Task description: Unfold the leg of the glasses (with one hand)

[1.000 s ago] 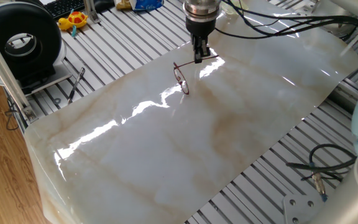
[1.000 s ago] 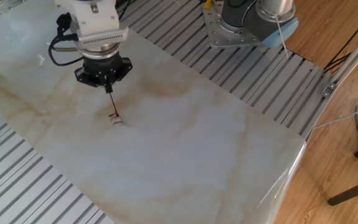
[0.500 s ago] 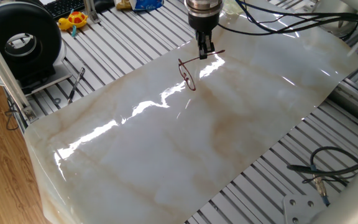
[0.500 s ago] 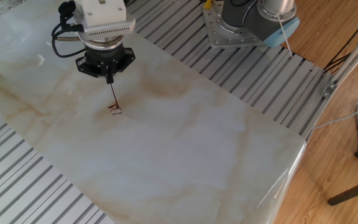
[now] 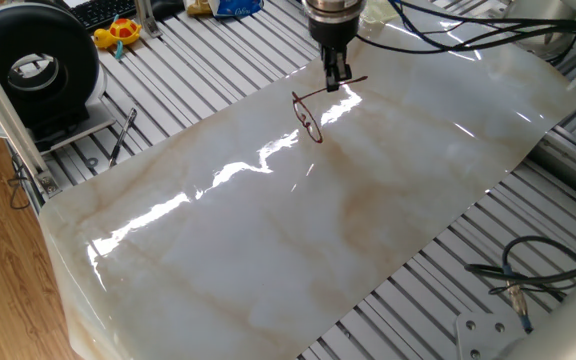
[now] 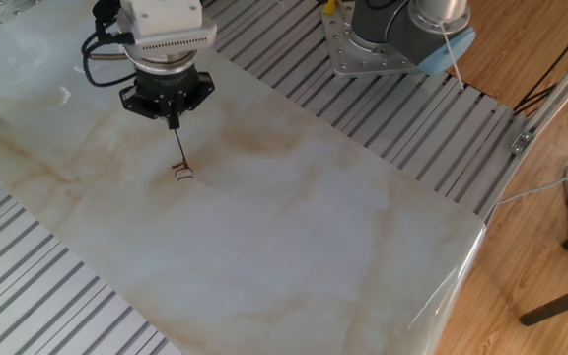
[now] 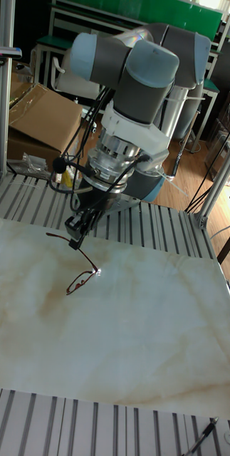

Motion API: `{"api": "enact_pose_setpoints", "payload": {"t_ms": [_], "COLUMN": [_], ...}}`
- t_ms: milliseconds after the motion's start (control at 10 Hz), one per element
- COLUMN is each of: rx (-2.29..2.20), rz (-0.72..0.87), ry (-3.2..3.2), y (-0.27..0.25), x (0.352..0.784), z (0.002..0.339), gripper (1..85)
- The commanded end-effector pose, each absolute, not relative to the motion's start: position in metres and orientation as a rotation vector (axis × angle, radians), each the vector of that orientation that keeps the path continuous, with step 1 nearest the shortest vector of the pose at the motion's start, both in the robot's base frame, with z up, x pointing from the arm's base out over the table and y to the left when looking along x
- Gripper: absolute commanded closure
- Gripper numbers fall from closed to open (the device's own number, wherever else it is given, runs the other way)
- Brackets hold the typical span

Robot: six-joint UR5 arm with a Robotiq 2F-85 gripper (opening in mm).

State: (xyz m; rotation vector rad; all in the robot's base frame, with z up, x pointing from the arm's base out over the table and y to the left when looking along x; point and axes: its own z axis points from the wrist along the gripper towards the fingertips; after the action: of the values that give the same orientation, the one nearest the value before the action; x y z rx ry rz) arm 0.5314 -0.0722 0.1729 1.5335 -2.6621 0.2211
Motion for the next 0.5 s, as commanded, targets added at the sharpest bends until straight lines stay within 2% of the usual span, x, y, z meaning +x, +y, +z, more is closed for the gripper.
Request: {"api": "enact_pose_setpoints", "payload": {"t_ms": [0, 400], "rx": [1.517, 1.552], "rz": [0.241, 0.211], "ry": [-2.665, -2.682], "y": [-0.078, -0.069], "x": [0.523, 0.529], "z": [0.182, 0.180], "gripper": [84.3, 84.3]}}
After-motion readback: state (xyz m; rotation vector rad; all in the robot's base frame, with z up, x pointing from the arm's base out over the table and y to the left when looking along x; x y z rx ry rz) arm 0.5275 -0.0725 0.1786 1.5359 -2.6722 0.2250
